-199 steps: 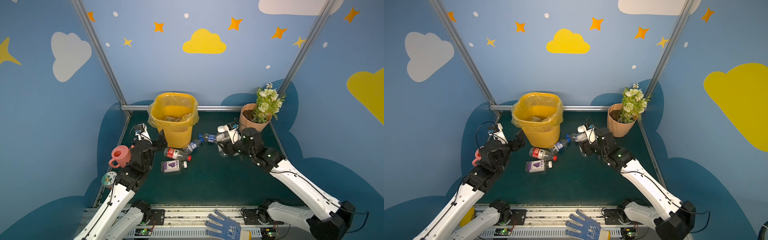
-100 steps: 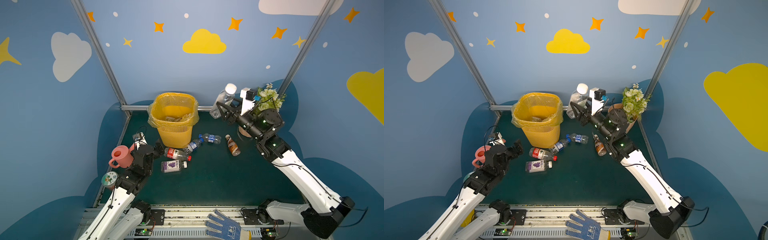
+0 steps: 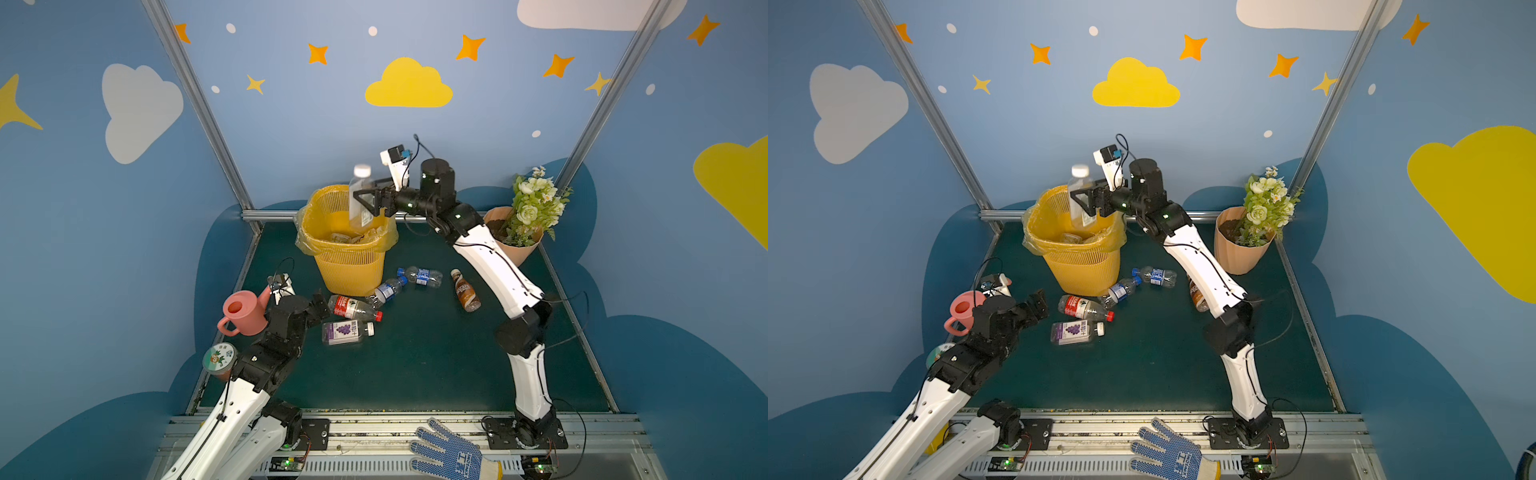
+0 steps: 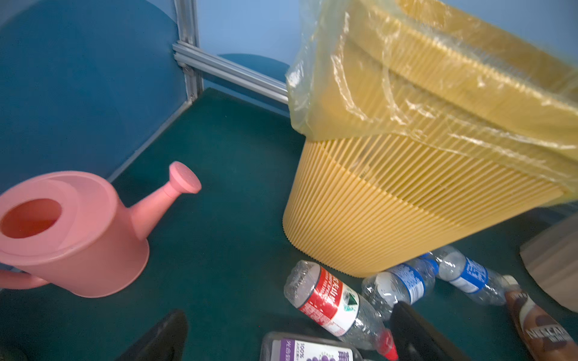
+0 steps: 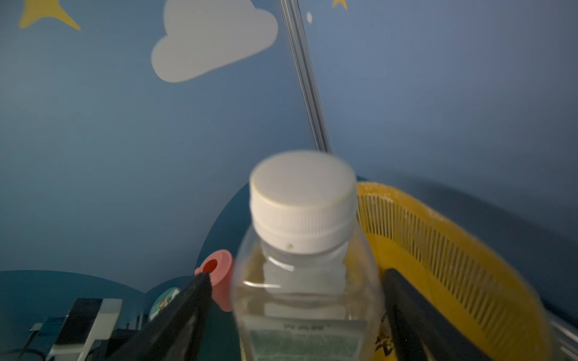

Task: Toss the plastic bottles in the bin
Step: 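Lift the clear bottle over the bin and open the right gripper, then withdraw the right gripper to the Nescafe bottle while the left lowers to grape juice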

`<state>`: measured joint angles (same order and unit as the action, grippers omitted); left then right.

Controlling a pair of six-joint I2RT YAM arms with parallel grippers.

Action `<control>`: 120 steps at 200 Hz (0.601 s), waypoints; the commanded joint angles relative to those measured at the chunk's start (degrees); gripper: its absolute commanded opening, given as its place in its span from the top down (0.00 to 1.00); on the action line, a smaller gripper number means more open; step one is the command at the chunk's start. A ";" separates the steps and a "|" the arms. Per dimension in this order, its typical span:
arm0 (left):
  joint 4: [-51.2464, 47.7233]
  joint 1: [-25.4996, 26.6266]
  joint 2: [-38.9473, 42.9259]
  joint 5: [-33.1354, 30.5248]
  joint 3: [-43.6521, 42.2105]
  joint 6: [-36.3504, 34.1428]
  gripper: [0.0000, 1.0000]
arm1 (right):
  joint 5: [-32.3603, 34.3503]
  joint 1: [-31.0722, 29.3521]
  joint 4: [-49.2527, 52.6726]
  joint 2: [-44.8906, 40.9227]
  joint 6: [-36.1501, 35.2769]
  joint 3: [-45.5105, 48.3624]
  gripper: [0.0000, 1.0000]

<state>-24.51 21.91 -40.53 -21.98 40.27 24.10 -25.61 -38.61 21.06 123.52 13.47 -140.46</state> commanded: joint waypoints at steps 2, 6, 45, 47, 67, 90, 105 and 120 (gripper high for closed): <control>-3.56 0.42 -1.09 4.10 2.65 -2.13 0.00 | 1.61 0.99 8.91 -5.09 -3.52 -4.79 0.09; -4.00 0.54 -1.18 3.91 2.78 -2.21 0.00 | 2.43 1.06 8.68 -6.11 -4.04 -4.54 0.08; -6.30 4.04 -0.96 0.47 2.01 -0.39 0.00 | 9.37 1.15 2.23 -19.51 -7.75 8.16 0.06; -6.37 4.31 -1.02 0.27 1.83 -0.24 0.00 | 9.79 1.16 1.53 -20.38 -7.93 9.45 0.06; -7.30 7.79 -2.12 -2.55 0.87 1.75 0.00 | 13.55 1.24 -6.35 -28.92 -9.02 23.65 0.06; -8.67 9.92 -4.15 -3.86 -0.69 5.25 0.00 | 16.11 2.45 -9.28 -35.36 -9.51 37.22 0.05; -9.57 9.84 -6.27 -3.39 -1.49 8.01 0.00 | 17.07 4.02 -9.37 -38.07 -7.95 44.52 0.05; -9.07 9.90 -8.78 -1.61 -2.16 9.33 0.00 | 17.66 5.96 -9.86 -40.61 -5.31 51.57 0.05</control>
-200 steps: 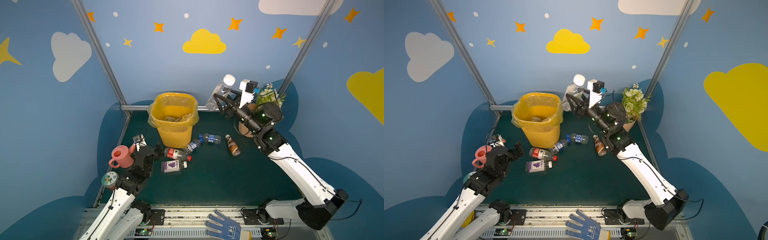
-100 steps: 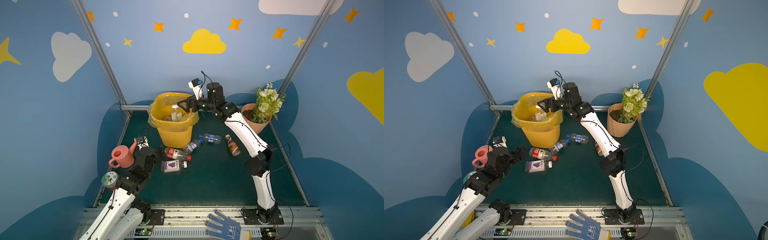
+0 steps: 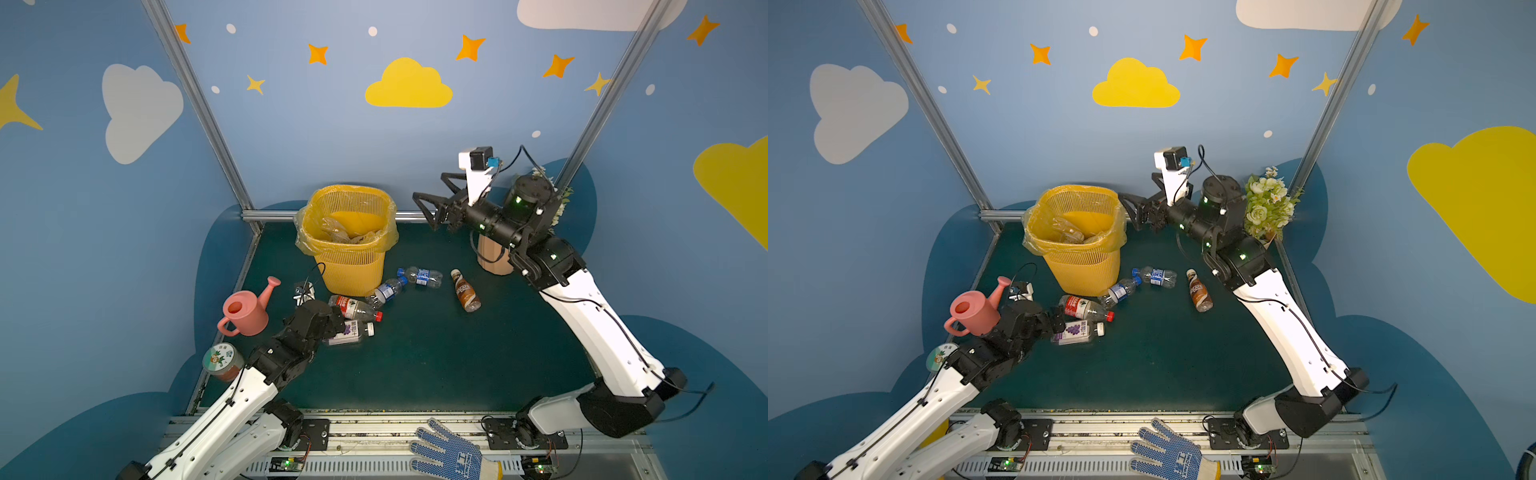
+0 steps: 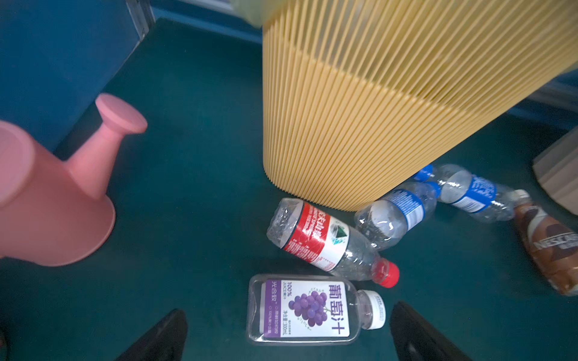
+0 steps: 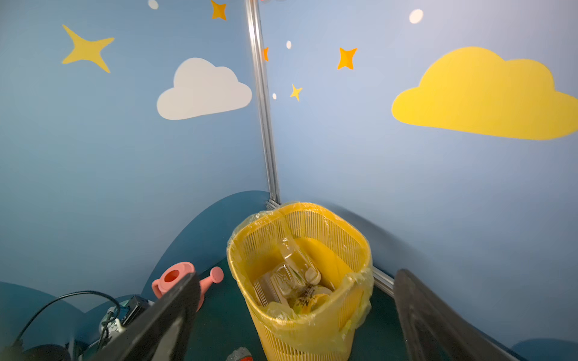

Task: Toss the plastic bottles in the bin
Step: 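Withdraw the right gripper to the Nescafe bottle while the left lowers to grape juice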

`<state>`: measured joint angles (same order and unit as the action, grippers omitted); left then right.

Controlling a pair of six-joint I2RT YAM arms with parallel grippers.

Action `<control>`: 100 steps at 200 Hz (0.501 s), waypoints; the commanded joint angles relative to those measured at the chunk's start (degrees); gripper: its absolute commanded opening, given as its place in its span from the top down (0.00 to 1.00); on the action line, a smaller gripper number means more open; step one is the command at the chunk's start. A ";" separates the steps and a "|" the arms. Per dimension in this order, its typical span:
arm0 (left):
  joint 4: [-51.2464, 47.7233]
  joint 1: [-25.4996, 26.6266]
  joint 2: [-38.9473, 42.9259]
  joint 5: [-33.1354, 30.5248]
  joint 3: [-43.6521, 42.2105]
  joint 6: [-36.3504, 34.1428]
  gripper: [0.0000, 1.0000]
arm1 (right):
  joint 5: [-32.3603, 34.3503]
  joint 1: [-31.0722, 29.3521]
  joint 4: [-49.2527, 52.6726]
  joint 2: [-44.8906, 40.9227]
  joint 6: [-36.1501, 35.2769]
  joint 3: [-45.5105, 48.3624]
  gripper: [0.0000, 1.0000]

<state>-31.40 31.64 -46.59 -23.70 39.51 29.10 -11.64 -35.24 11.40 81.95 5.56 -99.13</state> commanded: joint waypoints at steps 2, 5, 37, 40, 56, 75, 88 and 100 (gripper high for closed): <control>-1.94 0.22 -3.07 0.32 -1.50 4.37 0.00 | 3.72 2.82 -0.29 0.63 2.98 11.25 0.05; -1.51 0.17 -3.51 0.84 -1.73 4.32 0.00 | 3.73 3.24 -0.49 0.07 3.48 12.67 0.05; 0.91 -0.33 -8.98 4.62 -2.56 2.39 0.00 | 3.77 7.21 -2.17 -5.58 9.02 25.46 0.05; 0.82 -0.49 -9.51 4.83 -2.47 2.50 0.00 | 3.89 7.53 -2.13 -5.97 9.37 26.36 0.05; -0.11 -1.63 -11.90 4.79 -1.73 4.23 0.00 | 4.23 8.55 -1.47 -8.02 10.51 30.52 0.05; 1.39 -3.59 -13.67 7.11 -1.71 4.96 0.00 | 4.78 9.31 -0.92 -10.01 11.74 34.70 0.05; 4.00 -5.15 -14.26 10.19 -2.41 5.32 0.00 | 4.80 9.73 -0.70 -10.98 12.63 37.08 0.05; 6.22 -6.30 -14.82 11.96 -3.36 5.34 0.00 | 4.94 10.06 -0.46 -11.78 13.36 38.73 0.05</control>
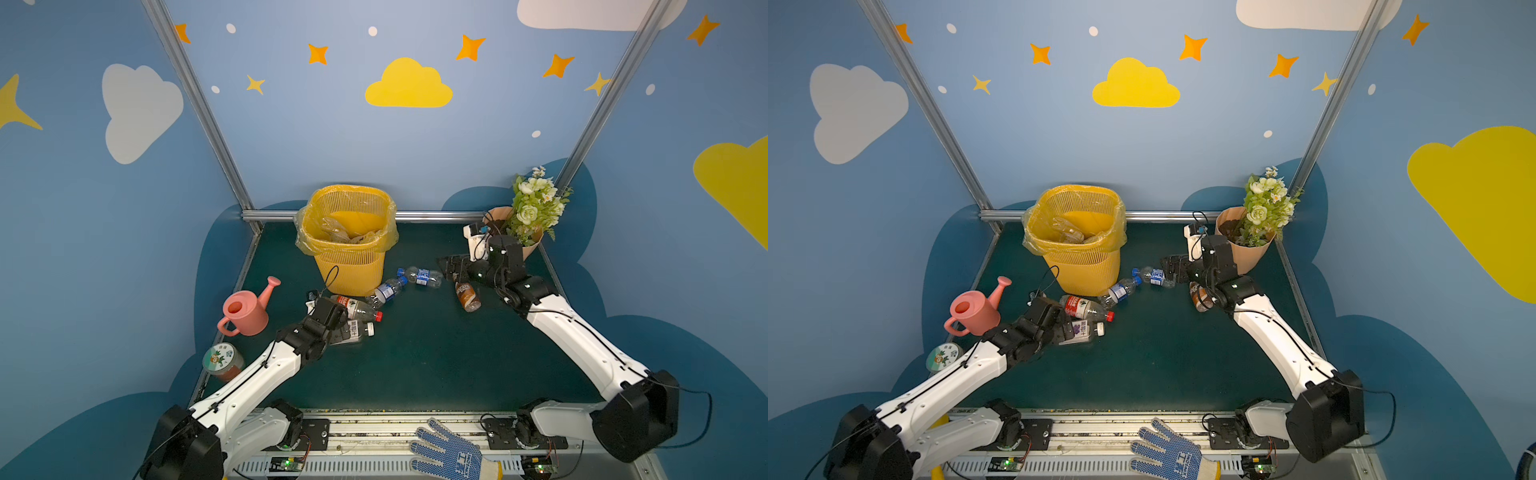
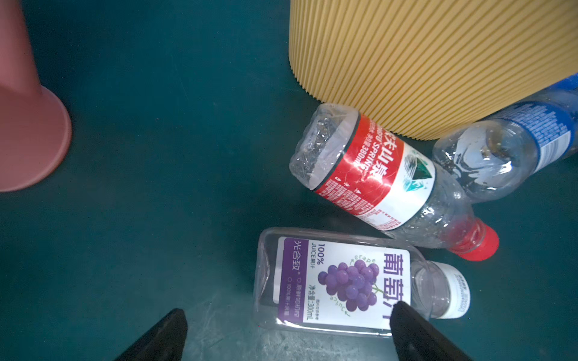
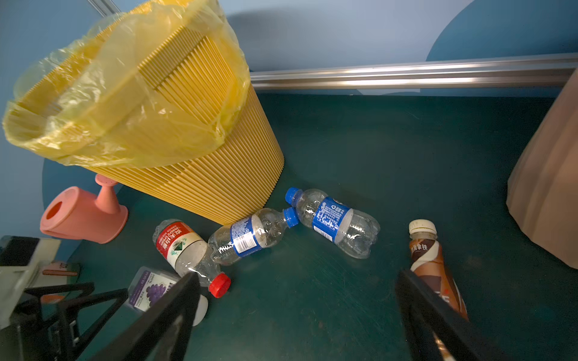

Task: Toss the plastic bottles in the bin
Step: 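Withdraw the right gripper to the Nescafe bottle while the left lowers to grape juice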

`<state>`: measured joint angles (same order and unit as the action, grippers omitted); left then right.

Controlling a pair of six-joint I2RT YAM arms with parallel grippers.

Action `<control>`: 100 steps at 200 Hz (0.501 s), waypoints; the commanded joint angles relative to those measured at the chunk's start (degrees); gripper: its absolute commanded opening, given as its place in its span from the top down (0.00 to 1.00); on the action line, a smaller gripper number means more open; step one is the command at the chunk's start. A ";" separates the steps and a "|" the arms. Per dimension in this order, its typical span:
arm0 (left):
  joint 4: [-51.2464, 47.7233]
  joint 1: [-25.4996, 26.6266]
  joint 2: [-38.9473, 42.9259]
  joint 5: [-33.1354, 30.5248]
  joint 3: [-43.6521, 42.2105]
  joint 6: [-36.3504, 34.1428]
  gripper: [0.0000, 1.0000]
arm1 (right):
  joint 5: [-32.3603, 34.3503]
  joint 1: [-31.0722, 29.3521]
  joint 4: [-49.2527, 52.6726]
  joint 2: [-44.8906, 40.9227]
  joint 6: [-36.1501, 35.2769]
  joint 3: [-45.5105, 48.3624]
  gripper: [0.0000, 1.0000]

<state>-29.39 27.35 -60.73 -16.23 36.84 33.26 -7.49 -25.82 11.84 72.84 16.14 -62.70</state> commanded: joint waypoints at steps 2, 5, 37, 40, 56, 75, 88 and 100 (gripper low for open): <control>4.39 -2.10 -0.81 4.70 -0.76 1.13 0.00 | 0.80 0.72 -0.86 -2.85 2.83 2.62 0.05; 4.72 -2.38 -0.96 4.86 -0.86 1.07 0.00 | 0.81 0.74 -0.78 -2.99 2.96 2.99 0.05; 6.83 -3.95 -3.82 6.93 -0.74 -0.85 0.00 | 1.07 1.41 0.29 -4.44 3.62 5.30 0.05; 7.10 -4.05 -4.20 7.29 -0.82 -1.09 0.00 | 1.07 1.52 0.46 -4.52 3.67 5.45 0.05; 7.38 -4.53 -6.12 8.61 -0.33 -2.13 0.00 | 1.06 1.63 0.65 -5.01 3.88 6.18 0.05; 7.28 -4.75 -8.17 9.15 0.51 -3.66 0.00 | 1.07 1.83 0.65 -5.41 4.24 6.76 0.05; 7.57 -4.85 -9.11 9.58 0.86 -4.57 0.00 | 1.06 1.94 0.64 -5.60 4.27 6.95 0.05; 7.64 -4.84 -9.84 10.25 1.10 -4.94 0.00 | 1.03 2.02 0.72 -5.61 4.39 6.98 0.05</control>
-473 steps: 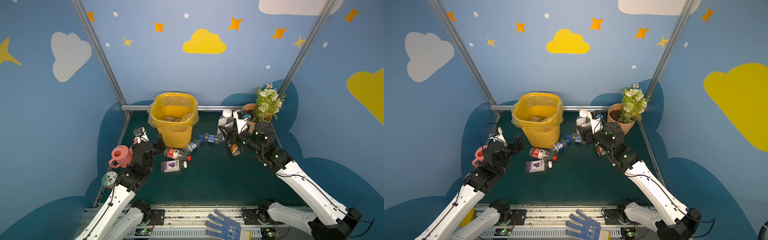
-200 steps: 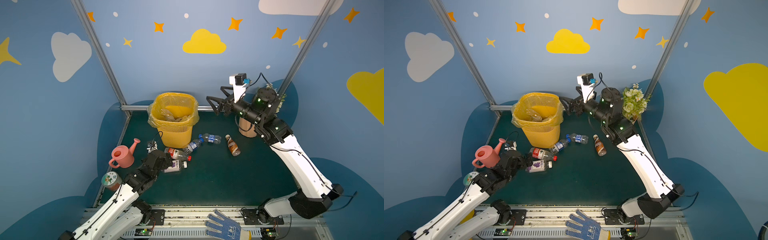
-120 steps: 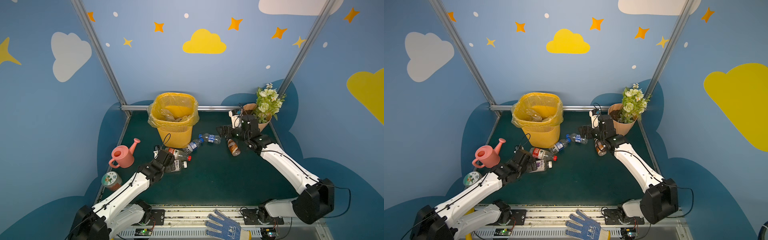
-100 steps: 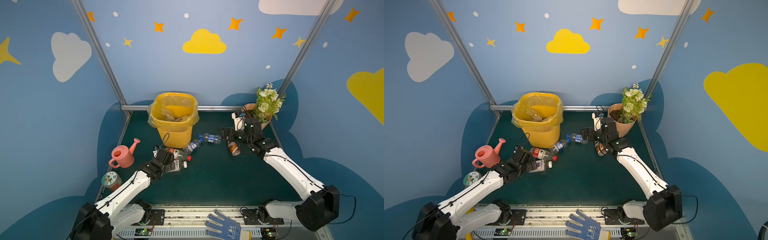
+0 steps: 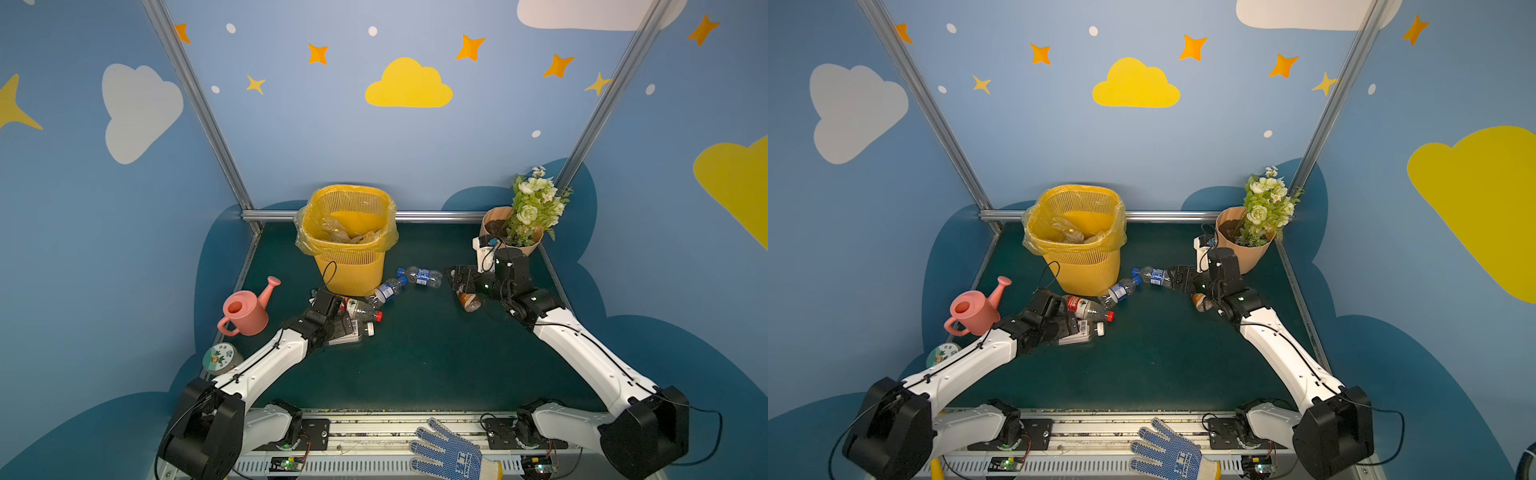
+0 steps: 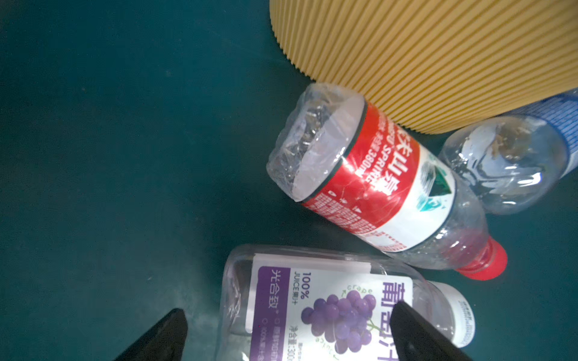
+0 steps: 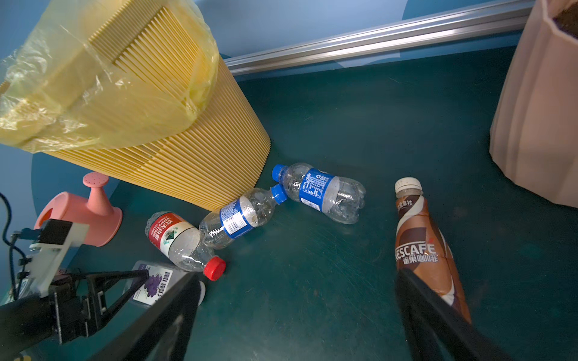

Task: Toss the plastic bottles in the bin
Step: 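Withdraw the right gripper to the Nescafe bottle while the left lowers to grape juice, then close the left gripper on the purple-label grape juice bottle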

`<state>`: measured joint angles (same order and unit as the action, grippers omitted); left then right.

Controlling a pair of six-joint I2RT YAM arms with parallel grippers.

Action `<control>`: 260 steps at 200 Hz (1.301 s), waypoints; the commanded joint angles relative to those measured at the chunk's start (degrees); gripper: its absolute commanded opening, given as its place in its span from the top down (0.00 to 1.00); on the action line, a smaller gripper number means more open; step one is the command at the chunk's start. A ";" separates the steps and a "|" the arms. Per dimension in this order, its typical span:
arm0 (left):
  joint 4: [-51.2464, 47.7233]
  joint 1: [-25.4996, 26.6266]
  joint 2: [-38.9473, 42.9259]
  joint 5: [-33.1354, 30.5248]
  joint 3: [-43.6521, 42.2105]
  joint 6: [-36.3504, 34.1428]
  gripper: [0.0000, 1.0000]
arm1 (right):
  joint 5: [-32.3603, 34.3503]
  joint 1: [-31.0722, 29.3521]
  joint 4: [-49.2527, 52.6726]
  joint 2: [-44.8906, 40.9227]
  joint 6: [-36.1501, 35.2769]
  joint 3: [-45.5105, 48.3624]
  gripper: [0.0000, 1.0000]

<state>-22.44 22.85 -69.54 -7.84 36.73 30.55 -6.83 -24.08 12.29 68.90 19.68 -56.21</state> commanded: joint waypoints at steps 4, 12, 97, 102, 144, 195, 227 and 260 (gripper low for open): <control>0.64 -0.43 -1.21 2.34 1.24 -2.40 0.00 | 0.33 0.33 0.28 -1.73 0.88 0.48 0.05; 0.20 -0.36 -1.57 3.54 1.55 -2.55 0.00 | 0.24 0.35 0.35 -1.59 0.95 0.57 0.05; 3.82 0.36 -0.24 16.82 -1.29 0.17 0.00 | -0.82 0.64 -0.08 -1.62 2.38 1.71 0.05; 4.18 0.71 0.09 17.47 -1.40 0.58 0.00 | -0.82 0.67 -0.12 -1.72 2.37 1.80 0.05; -0.42 6.69 3.47 14.93 -0.70 2.38 0.00 | -1.08 0.71 -0.20 -1.63 2.64 2.28 0.05; -7.76 6.68 7.41 3.74 0.83 -1.74 0.00 | -1.45 0.88 -0.43 -1.24 2.82 2.34 0.05; -4.02 6.33 4.39 2.70 2.88 -8.15 0.00 | -1.61 0.96 -0.09 -1.27 2.89 2.42 0.05; -4.81 6.24 -4.11 3.34 7.81 -10.90 0.00 | -1.13 1.05 0.25 -2.23 2.80 3.38 0.05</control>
<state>-26.96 29.43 -68.79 -3.38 40.95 23.99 -7.97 -23.33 12.25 68.40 22.13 -54.08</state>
